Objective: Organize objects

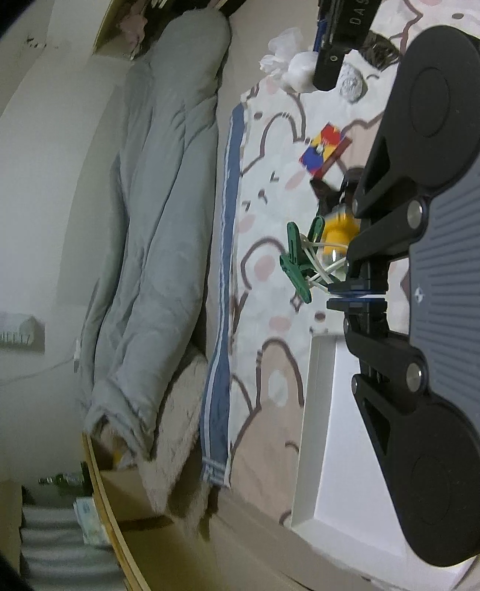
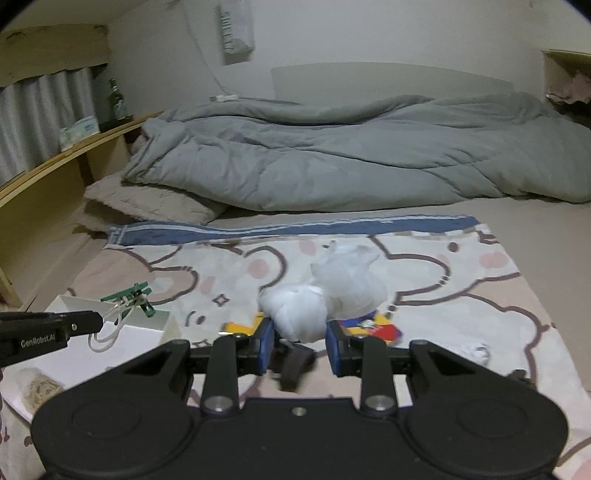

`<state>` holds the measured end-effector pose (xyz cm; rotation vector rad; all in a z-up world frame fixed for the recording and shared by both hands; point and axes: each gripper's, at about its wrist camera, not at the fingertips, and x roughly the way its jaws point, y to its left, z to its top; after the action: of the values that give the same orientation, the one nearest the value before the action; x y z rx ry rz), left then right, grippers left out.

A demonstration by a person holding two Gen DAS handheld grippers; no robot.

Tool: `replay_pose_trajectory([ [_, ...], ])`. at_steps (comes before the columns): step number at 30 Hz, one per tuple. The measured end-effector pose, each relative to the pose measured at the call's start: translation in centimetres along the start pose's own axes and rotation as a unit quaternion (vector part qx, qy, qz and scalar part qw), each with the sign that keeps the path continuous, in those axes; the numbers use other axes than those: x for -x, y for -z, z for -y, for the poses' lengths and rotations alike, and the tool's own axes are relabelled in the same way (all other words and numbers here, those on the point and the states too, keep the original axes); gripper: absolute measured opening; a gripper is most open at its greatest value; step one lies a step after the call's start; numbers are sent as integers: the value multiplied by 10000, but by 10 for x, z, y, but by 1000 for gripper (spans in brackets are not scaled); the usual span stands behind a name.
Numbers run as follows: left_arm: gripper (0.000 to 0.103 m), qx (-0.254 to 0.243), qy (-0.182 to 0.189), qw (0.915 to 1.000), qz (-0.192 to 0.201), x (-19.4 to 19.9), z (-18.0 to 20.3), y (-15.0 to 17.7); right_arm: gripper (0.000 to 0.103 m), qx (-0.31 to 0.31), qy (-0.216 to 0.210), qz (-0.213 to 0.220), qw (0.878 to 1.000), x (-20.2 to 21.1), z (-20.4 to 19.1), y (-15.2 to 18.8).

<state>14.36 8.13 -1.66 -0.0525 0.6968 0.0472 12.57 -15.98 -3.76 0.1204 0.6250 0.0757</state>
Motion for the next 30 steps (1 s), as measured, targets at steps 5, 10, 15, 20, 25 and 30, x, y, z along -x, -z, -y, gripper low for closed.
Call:
replay_pose_trajectory([
  [5, 1, 83, -256, 9996, 30, 6, -28, 1, 31, 136, -129, -4, 9998, -8, -27, 2],
  [10, 1, 228, -452, 9987, 33, 11, -58, 3, 31, 190, -304, -18, 9994, -15, -53, 3],
  [15, 1, 329, -616, 9975, 71, 20, -88, 6, 31, 311, -525, -52, 9981, -21, -82, 6],
  [20, 1, 331, -872, 9956, 108, 30, -119, 10, 31, 424, -803, -69, 9958, -23, -111, 9],
  [25, 1, 273, -1149, 9930, 3, 34, -146, 18, 31, 574, -1085, -147, 9923, -27, -141, 14],
  [30, 1, 296, -1361, 9901, -155, 35, -173, 26, 31, 789, -1434, -274, 9861, -28, -166, 19],
])
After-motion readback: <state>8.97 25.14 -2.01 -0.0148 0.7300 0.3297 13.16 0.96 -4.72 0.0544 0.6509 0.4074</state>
